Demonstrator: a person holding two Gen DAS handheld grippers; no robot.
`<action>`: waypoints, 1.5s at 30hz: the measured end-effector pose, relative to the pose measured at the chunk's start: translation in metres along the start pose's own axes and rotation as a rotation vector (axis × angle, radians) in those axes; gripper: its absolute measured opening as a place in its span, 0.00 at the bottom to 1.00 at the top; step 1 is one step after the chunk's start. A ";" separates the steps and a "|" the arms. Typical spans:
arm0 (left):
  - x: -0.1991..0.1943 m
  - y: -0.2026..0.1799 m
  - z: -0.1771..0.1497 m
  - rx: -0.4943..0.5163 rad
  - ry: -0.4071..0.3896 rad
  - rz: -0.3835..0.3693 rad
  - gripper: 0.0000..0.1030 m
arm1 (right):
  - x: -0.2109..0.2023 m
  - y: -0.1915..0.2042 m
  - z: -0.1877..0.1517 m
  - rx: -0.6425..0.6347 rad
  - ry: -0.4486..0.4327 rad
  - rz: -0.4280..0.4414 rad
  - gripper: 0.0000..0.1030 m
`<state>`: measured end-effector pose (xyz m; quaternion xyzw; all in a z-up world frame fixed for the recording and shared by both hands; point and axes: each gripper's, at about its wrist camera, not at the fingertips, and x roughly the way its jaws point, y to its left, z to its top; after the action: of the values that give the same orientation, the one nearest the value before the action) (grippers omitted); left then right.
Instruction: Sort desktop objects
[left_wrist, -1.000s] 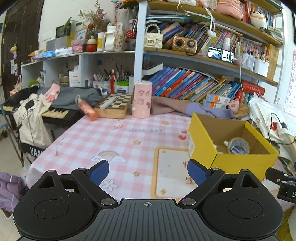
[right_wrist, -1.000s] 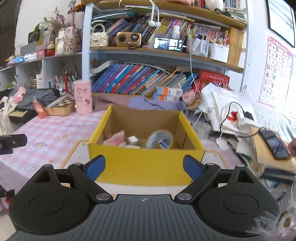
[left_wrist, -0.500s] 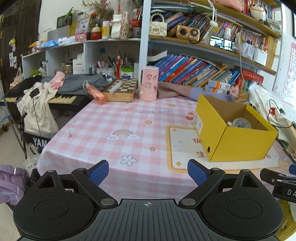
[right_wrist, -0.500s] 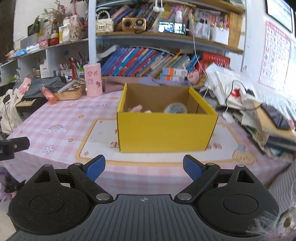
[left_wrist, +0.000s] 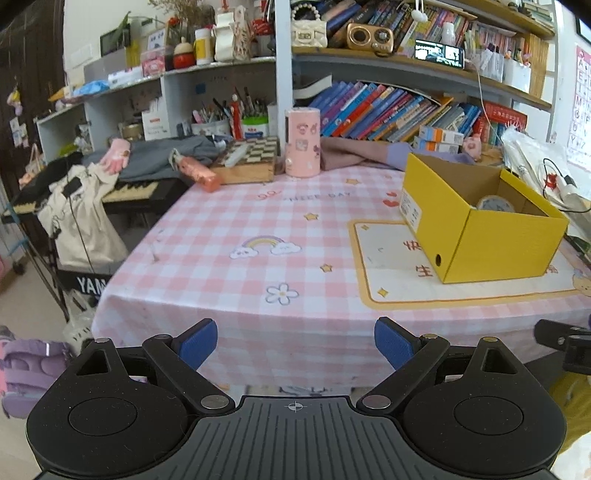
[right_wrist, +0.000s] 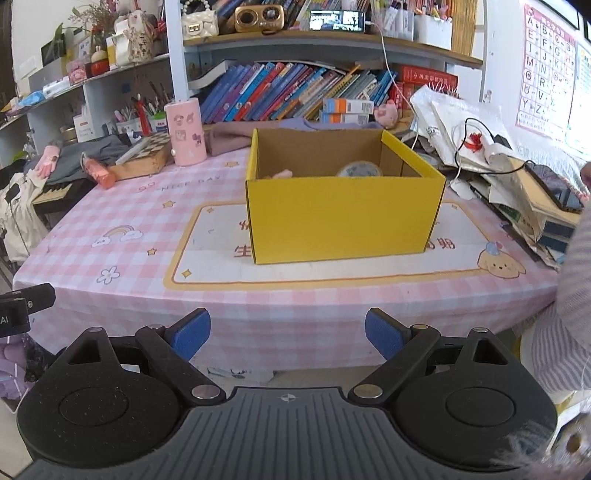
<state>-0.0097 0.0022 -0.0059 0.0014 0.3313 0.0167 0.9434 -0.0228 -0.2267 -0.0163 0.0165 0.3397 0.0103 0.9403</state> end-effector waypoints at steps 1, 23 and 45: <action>0.000 -0.001 -0.001 -0.002 0.005 -0.006 0.92 | 0.001 0.000 -0.001 -0.001 0.006 0.000 0.88; 0.007 -0.019 -0.004 0.055 0.083 -0.041 0.97 | 0.005 0.000 -0.003 -0.024 0.037 0.011 0.88; 0.013 -0.016 -0.002 0.034 0.102 -0.034 0.97 | 0.009 0.000 -0.002 -0.026 0.051 0.010 0.88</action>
<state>-0.0009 -0.0134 -0.0157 0.0111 0.3792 -0.0052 0.9252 -0.0173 -0.2263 -0.0232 0.0059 0.3635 0.0199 0.9314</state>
